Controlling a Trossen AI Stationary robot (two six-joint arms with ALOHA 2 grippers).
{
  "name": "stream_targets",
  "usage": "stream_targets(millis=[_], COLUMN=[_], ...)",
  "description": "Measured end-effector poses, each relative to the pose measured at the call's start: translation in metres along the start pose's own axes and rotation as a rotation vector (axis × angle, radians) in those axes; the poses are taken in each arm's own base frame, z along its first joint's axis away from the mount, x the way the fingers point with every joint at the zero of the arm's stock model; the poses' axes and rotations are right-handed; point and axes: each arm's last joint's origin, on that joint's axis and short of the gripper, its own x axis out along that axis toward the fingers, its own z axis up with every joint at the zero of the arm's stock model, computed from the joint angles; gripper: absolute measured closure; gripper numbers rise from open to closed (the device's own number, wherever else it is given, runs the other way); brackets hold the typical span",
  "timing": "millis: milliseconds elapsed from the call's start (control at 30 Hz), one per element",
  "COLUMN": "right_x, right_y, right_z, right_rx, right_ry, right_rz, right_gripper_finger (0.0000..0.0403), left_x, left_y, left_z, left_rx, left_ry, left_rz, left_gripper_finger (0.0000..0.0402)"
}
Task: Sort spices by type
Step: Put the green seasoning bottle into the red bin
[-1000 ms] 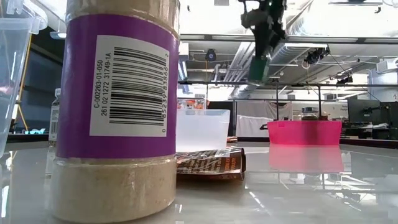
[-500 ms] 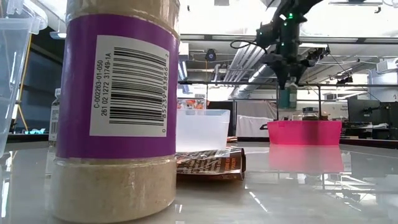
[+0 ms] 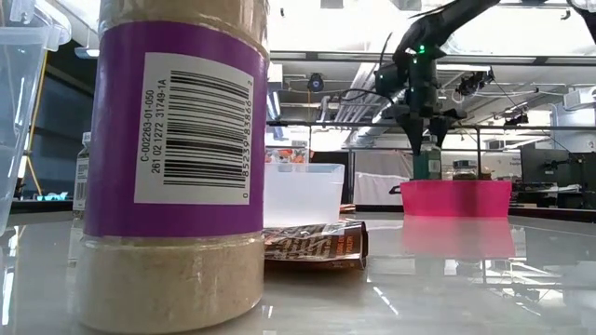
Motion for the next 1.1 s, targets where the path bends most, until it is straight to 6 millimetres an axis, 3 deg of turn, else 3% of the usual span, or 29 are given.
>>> stream_targets(millis=[400, 867, 1100], right_x=[0.005, 0.005, 0.012], right_y=[-0.012, -0.014, -0.012], right_z=[0.008, 0.009, 0.011], right_rx=[0.243, 0.269, 0.266], right_ry=[-0.002, -0.004, 0.022], right_rz=[-0.003, -0.001, -0.021], right_gripper_finger=[0.0209, 0.0209, 0.0185], left_x=[0.000, 0.000, 0.000], left_y=[0.000, 0.000, 0.000], left_z=[0.000, 0.000, 0.000], left_rx=[0.013, 0.017, 0.017], left_ry=[0.003, 0.004, 0.004], left_rz=[-0.001, -0.001, -0.001], left_gripper_finger=[0.0149, 0.0149, 0.0149])
